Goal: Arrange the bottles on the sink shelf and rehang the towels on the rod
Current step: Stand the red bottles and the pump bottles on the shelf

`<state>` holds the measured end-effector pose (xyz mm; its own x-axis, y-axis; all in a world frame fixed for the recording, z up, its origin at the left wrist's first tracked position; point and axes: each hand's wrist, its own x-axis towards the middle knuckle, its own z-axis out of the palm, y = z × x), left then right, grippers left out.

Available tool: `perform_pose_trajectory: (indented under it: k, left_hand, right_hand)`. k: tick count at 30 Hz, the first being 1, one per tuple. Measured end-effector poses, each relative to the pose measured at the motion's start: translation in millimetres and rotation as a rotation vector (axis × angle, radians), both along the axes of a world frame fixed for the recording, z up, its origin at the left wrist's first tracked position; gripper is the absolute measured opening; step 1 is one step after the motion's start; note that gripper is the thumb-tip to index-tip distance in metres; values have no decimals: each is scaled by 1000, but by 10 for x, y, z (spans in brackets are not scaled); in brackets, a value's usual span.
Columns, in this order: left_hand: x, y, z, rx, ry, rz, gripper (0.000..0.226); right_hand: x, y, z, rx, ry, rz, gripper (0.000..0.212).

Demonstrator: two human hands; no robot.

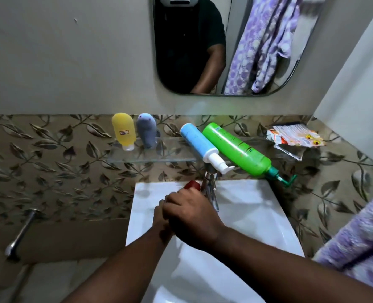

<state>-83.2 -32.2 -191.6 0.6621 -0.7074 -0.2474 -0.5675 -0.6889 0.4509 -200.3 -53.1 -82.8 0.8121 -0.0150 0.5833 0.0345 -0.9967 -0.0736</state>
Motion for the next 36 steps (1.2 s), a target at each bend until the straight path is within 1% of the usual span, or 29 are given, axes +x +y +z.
perform_pose_trajectory:
  k: [1, 2, 4, 5, 7, 11, 12, 14, 17, 20, 21, 22, 24, 26, 28, 31, 33, 36]
  left_hand:
    - [79, -31, -174, 62, 45, 35, 27]
    - [138, -31, -445, 107, -109, 10, 41]
    - [225, -53, -495, 22, -108, -170, 62]
    - [198, -85, -413, -16, -52, -145, 66]
    - [109, -73, -269, -14, -11, -133, 67]
    - [128, 135, -186, -19, 119, -112, 67]
    - [127, 203, -136, -32, 128, -122, 66]
    - [122, 348, -15, -32, 138, -181, 63]
    - [170, 593, 288, 65, 99, -338, 59]
    - [226, 780, 781, 224, -24, -541, 61]
    - [248, 824, 965, 263, -66, -593, 63]
    - [268, 862, 1153, 287, -112, -636, 67]
    - [307, 896, 1520, 314, -188, -698, 75]
    - [326, 884, 1876, 317, -258, -733, 77]
    - [305, 851, 2223, 301, -334, -762, 73]
    - [277, 745, 2711, 258, -442, -814, 62]
    - [309, 653, 3037, 168, -479, -813, 59]
    - [416, 545, 3451, -76, -381, -706, 60]
  right_hand:
    - [-90, -37, -70, 19, 29, -13, 9]
    - [-181, -79, -126, 43, 61, -39, 10]
    - [-334, -155, -195, 89, 146, -105, 15]
    - [-393, -196, -221, 106, 199, -146, 18]
    - [-473, -281, -238, 178, 297, -232, 23]
    - [-494, -369, -190, 418, 435, -394, 27]
    - [-477, -378, -190, 439, 446, -414, 28]
    - [-446, -367, -171, 418, 467, -414, 30]
    - [-322, -340, -167, 315, 511, -315, 38]
    - [-80, -331, -103, 177, 639, -228, 59]
    - [0, -318, -33, 152, 686, -204, 63]
    - [78, -318, 36, 174, 732, -182, 63]
    - [172, -316, 207, 334, 791, -128, 56]
    - [210, -345, 356, 492, 768, -69, 47]
    - [215, -397, 474, 574, 700, -45, 38]
    - [196, -478, 650, 691, 560, -19, 42]
    - [182, -516, 787, 826, 456, 19, 43]
    - [207, -591, 1048, 968, 275, 7, 44]
